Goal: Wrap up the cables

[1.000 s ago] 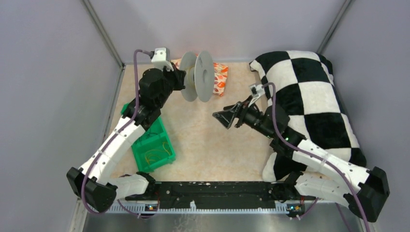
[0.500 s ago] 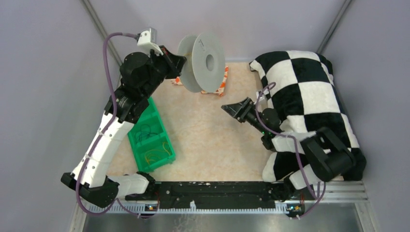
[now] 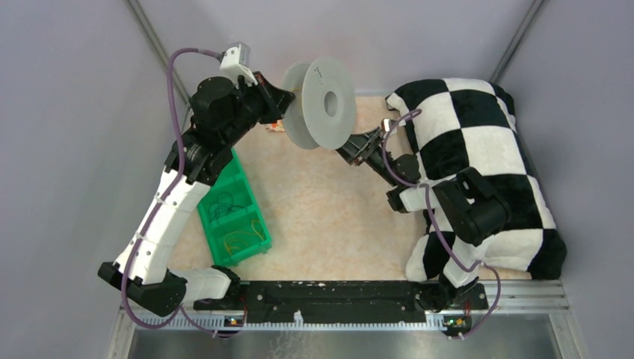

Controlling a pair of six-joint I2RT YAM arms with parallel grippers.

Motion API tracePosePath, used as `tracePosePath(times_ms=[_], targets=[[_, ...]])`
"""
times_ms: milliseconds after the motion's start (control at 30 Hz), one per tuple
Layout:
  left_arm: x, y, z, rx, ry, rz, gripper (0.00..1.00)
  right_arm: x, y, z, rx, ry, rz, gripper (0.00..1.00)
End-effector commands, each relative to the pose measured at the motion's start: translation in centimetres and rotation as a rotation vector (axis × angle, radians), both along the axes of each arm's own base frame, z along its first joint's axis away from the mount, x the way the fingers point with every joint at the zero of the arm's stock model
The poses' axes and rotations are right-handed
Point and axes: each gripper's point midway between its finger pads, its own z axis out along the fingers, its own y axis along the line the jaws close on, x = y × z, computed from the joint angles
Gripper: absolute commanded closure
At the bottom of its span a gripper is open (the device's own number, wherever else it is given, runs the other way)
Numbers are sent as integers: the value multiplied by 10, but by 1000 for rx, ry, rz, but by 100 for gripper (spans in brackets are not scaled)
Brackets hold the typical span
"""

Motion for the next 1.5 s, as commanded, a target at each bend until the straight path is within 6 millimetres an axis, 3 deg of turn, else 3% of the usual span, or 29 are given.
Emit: tracePosePath(times_ms=[0,533,800,1067,1467], targets=[[-10,2,58,-112,-143,-20,100,-25,-5,66,165,-235,39,35],[-5,0,55,-121,-140,-27,100,-31,15,72,191,-233,108,35],[-5,2,55,-120,-144,-15,100,-37,5,56,181,-166,78,38],[-5,4,53,-117,-143,-10,100,-50,-1,54,160,-176,75,38],[-7,3,56,-126,-149,-20,100,-48,21,67,171,-231,144,38]])
